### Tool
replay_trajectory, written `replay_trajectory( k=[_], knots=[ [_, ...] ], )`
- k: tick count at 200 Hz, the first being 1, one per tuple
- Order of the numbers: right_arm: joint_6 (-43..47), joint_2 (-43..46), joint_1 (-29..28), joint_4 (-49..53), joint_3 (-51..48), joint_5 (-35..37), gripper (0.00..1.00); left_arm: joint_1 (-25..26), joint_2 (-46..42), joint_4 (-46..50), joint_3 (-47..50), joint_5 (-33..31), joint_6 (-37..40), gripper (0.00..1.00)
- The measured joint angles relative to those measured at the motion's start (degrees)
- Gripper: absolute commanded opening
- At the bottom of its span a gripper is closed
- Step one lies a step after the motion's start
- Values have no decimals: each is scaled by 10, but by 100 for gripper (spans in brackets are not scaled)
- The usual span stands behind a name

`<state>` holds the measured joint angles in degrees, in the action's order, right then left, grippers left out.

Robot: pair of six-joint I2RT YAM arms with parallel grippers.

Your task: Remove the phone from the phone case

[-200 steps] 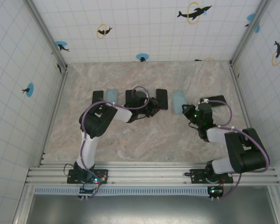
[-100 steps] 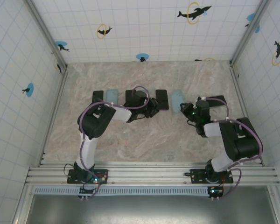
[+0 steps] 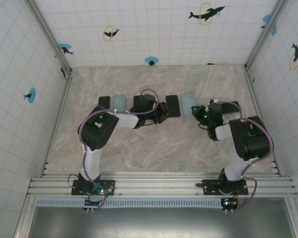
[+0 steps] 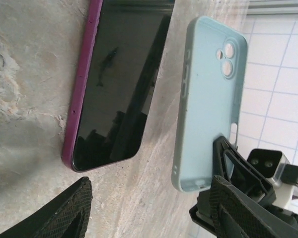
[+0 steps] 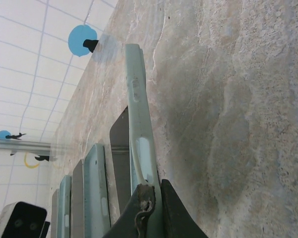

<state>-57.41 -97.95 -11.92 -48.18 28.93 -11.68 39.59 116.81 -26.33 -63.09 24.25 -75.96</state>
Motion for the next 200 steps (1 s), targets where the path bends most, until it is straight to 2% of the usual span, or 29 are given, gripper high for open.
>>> replay_trajectory(
  k=[68,79,88,105,149,200],
  knots=[
    [5,-56,0,-21,18,-14,6,-3,-45,17,0,0,28,69],
    [5,-63,0,-26,18,-17,9,-5,-56,20,0,0,32,75],
    [5,-67,1,-30,19,-18,12,-7,-67,21,2,0,44,85],
    [10,-74,3,-32,23,-24,18,-10,-90,27,7,-2,56,92],
    [33,-79,3,-30,40,-32,26,-22,-140,31,20,-7,81,96],
    [84,-80,3,15,74,-38,33,-29,-146,45,21,-7,92,98]
  ],
)
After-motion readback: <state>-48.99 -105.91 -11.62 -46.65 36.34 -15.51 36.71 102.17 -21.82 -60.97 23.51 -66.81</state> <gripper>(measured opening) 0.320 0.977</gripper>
